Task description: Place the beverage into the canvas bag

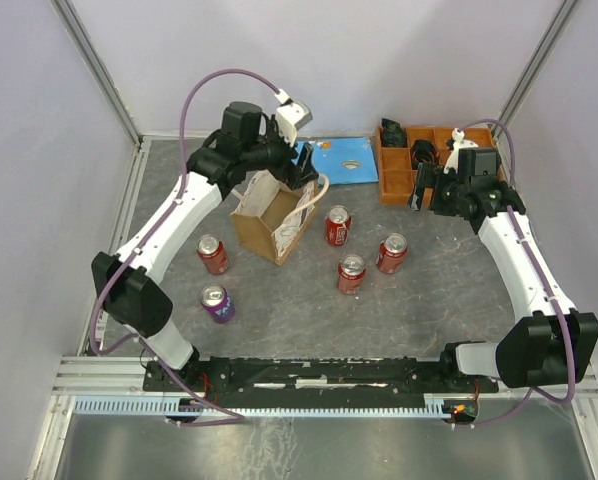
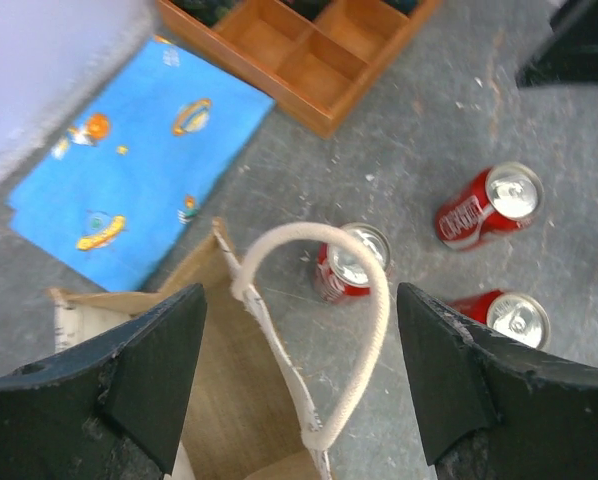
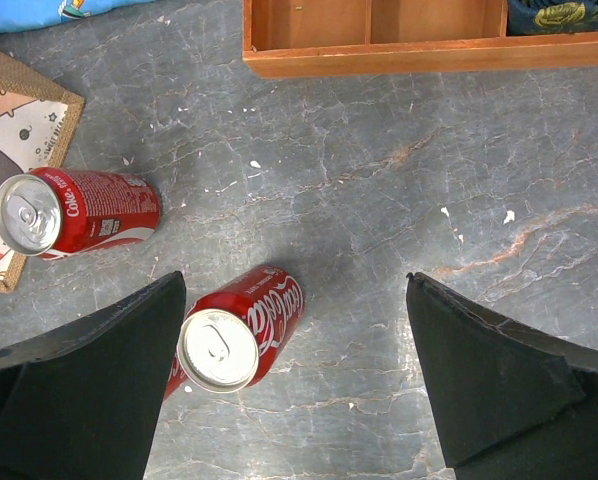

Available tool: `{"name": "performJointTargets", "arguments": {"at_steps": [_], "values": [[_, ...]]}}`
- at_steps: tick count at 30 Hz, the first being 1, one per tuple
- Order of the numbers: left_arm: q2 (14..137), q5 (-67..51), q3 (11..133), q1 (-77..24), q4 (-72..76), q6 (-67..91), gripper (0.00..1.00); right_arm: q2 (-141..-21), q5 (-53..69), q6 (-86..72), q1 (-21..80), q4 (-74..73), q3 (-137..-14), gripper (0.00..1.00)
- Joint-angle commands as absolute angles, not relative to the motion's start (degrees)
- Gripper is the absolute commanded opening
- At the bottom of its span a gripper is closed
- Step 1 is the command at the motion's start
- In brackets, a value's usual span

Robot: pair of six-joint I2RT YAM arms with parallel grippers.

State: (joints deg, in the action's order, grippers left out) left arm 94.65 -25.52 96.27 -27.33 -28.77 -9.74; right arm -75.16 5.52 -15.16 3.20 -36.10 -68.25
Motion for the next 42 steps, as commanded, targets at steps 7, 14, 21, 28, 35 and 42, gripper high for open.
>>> {"name": "performJointTargets", "arguments": {"at_steps": [7,14,21,28,35,42], "values": [[98.9,-7.9,100.1,-19.3,-30.3,-11.6,0.83,-76.7,6.2,-16.3,3.2,-34.9,-71.1,0.99],[105.1,-4.8,101.7,-15.4,-29.1,-14.2,0.84,-75.3,6.0,-16.3,3.3,-35.5,-69.7,0.99],[110.2,-13.7,104.5,-15.1,-35.2,-16.2,0.82,-73.5,5.2,-15.9,3.3,-36.6,-68.5,0.99],[108.5,-19.3,96.5,-15.1,-37.7,-16.0,0.74,-72.3,4.4,-15.4,3.3,-37.6,-67.7,0.99],[105.0,-19.4,88.0,-15.1,-34.3,-11.7,0.30,-72.5,4.8,-15.1,3.3,-38.2,-68.2,0.99],[100.0,-19.0,84.2,-15.7,-33.6,-3.3,0.04,-72.7,5.6,-15.0,3.3,-38.5,-68.2,0.99]]}}
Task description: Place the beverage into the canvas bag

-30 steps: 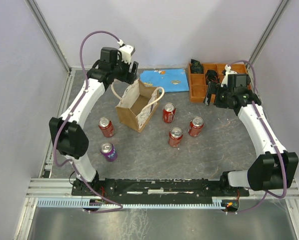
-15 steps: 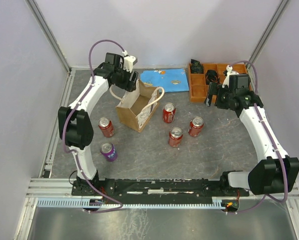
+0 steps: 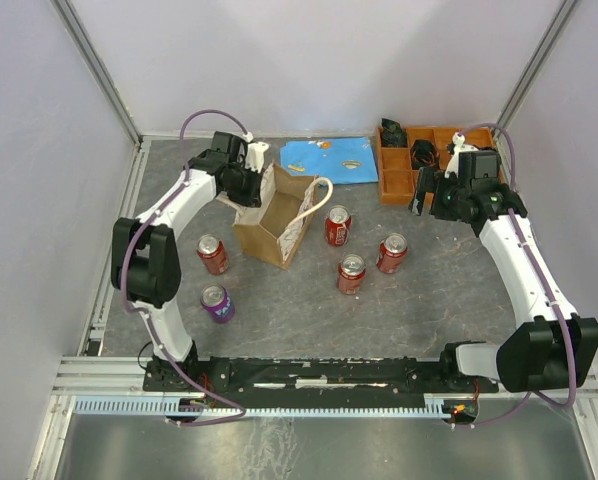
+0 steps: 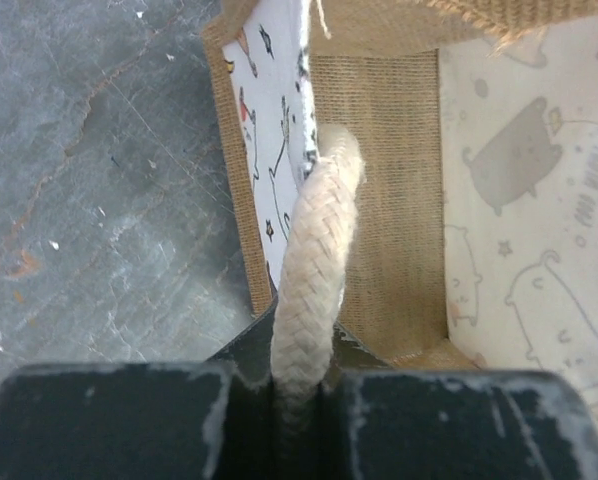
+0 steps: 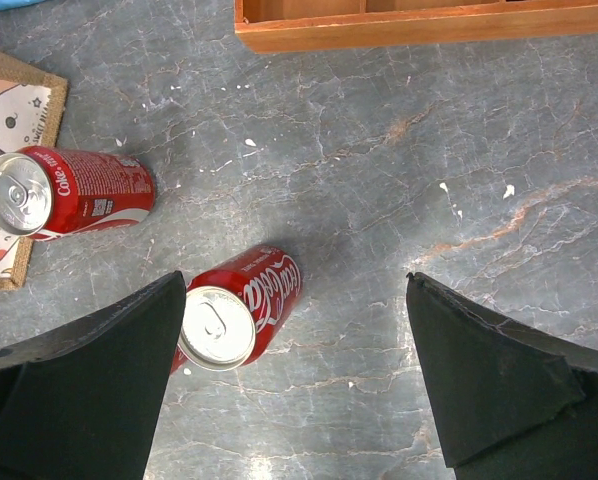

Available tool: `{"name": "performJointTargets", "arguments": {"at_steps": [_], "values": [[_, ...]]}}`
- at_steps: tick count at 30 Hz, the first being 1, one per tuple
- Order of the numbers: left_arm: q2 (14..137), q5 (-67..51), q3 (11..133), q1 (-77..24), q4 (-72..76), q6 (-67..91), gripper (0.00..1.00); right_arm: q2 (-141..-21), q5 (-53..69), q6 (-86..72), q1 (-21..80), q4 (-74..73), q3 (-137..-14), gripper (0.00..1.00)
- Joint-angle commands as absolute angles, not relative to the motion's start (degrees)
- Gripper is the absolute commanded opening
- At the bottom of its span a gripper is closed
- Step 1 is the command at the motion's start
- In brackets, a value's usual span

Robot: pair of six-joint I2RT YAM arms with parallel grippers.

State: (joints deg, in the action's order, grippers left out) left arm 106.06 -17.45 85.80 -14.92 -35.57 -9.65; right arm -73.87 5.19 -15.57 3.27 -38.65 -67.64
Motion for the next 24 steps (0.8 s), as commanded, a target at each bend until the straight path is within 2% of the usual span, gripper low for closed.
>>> {"name": "performJointTargets", "arguments": {"at_steps": [1,14,24], "values": [[99.1,-18.7,83.7,-16.0,-33.5,-2.5,0.03,-72.7,5.7,-15.0,3.4,-38.5,-68.1,0.99],[87.0,-15.3,72.6,-19.7,-32.0,13.7,0.03,-72.0,7.0,-15.9,4.6,-38.9,-66.2,0.99],[81.4,-7.3,66.2,-22.5,-32.3,22.5,0.03,-68.4,5.5,-16.1,6.2,-41.4,-64.2,0.99]]}}
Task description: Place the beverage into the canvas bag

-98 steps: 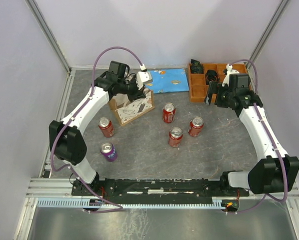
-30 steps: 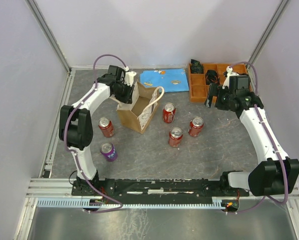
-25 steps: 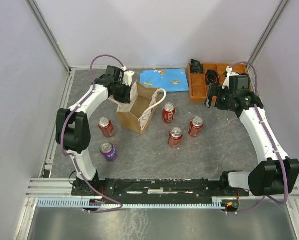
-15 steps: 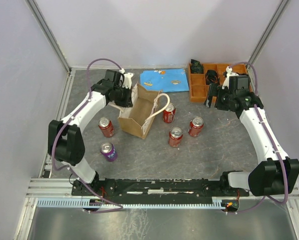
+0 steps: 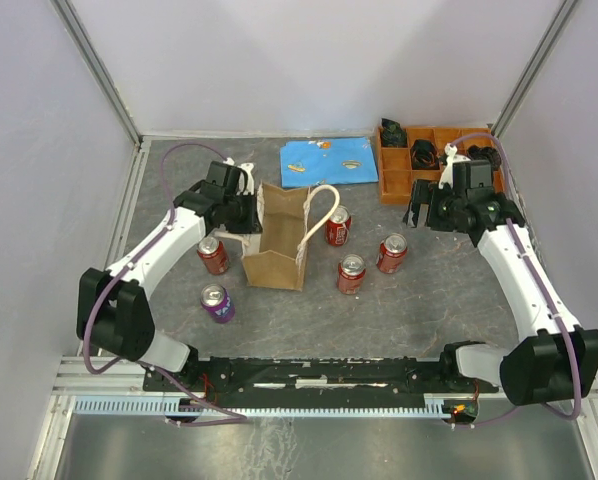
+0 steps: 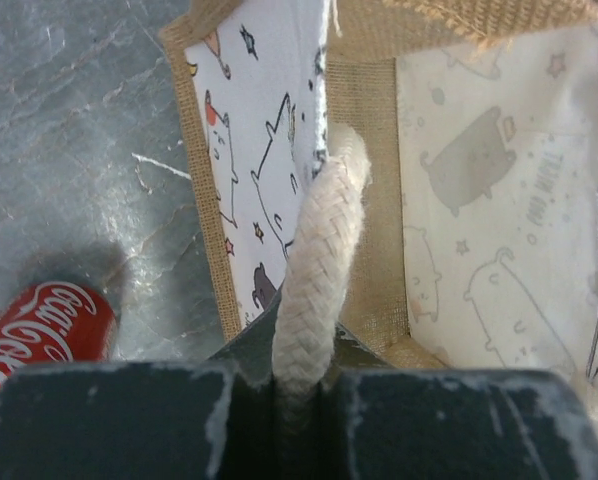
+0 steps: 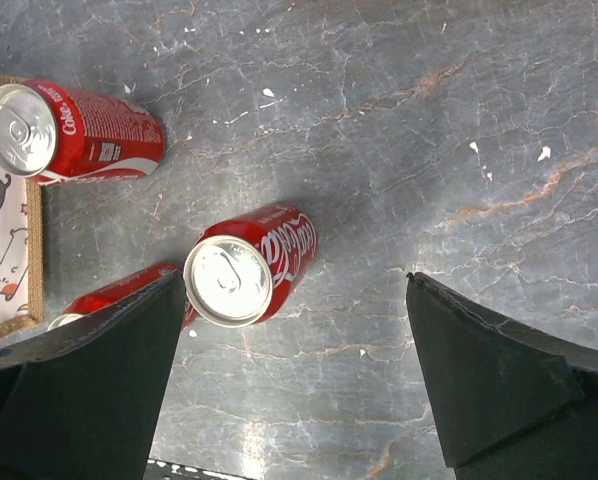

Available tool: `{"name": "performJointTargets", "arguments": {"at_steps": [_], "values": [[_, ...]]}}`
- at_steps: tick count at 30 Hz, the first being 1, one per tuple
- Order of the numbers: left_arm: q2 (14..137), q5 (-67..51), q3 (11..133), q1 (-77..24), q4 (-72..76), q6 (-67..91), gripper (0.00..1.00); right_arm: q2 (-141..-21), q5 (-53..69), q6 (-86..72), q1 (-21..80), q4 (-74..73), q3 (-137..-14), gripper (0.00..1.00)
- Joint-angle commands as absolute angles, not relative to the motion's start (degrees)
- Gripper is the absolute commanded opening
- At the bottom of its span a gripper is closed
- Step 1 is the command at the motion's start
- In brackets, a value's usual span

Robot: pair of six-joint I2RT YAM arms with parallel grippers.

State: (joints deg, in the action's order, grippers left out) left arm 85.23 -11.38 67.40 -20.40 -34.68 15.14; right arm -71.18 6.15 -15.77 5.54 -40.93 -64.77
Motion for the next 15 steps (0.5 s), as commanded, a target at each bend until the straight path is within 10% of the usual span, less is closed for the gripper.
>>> {"name": "performJointTargets", "arguments": {"at_steps": [1,15], "values": [[81.1,-6.5,65.9,-23.2,-32.4,23.2,0.03,-68.0,5.4,-16.3,6.3,-41.7,-64.0,0.99],[76.4,-2.0,60.3,-28.9,-33.2,32.6,0.03,-64.2,2.5,-18.2,8.6,-45.0,-62.2,0.99]]}}
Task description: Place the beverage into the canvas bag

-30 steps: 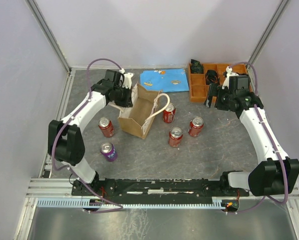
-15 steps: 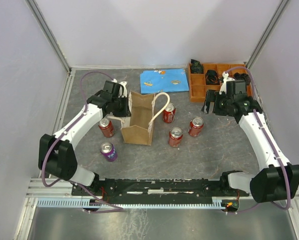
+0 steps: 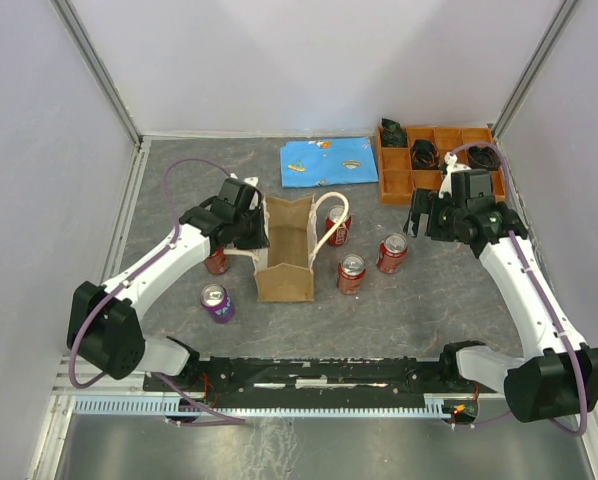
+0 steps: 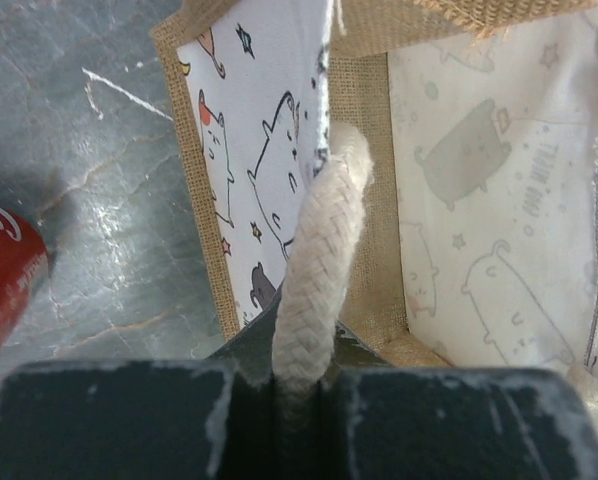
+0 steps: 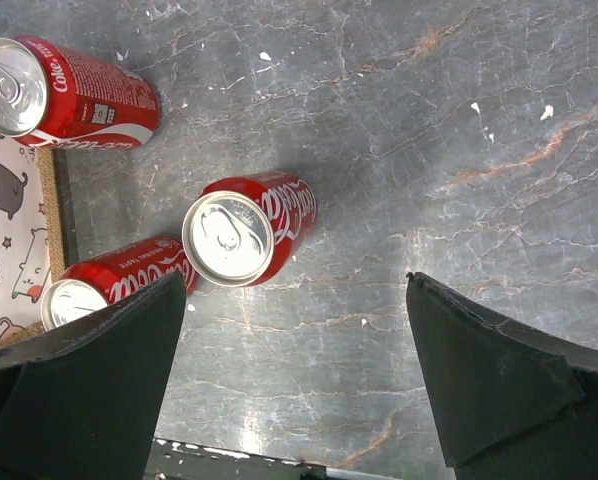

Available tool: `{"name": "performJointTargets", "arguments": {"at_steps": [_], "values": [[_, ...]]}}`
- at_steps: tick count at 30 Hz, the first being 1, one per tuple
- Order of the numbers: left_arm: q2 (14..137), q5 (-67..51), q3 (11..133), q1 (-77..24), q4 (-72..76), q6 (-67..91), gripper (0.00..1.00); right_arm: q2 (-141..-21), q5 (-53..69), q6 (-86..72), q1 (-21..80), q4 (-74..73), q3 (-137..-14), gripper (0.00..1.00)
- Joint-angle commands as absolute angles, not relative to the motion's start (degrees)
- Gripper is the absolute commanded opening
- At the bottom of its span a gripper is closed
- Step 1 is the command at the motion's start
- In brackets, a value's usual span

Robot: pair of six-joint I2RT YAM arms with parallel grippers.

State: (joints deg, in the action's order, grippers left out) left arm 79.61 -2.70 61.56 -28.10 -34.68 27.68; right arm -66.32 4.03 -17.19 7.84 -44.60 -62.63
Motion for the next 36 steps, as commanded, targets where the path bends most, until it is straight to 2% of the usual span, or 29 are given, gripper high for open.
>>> {"name": "performJointTargets", "arguments": {"at_steps": [1,30,31,32,36], "values": [[76.2,-2.0,60.0,-29.0,-33.2,32.8,0.03,-64.0,2.3,-18.2,8.7,-45.2,-62.1,0.99],[72.5,-4.3,53.1,-35.2,-33.9,38.7,0.04,-65.4,0.7,-17.1,10.2,-48.1,-60.7,0.99],[72.6,-4.8,53.2,-35.2,-33.8,38.2,0.09,-65.5,0.9,-17.1,10.2,-48.0,-60.6,0.99],[72.7,-5.3,53.5,-35.2,-33.5,37.5,0.20,-65.7,0.9,-17.1,10.2,-47.7,-60.6,0.99],[72.3,-5.4,54.6,-35.1,-33.2,34.3,0.79,-66.8,0.9,-16.9,10.3,-47.2,-61.3,0.99]]}}
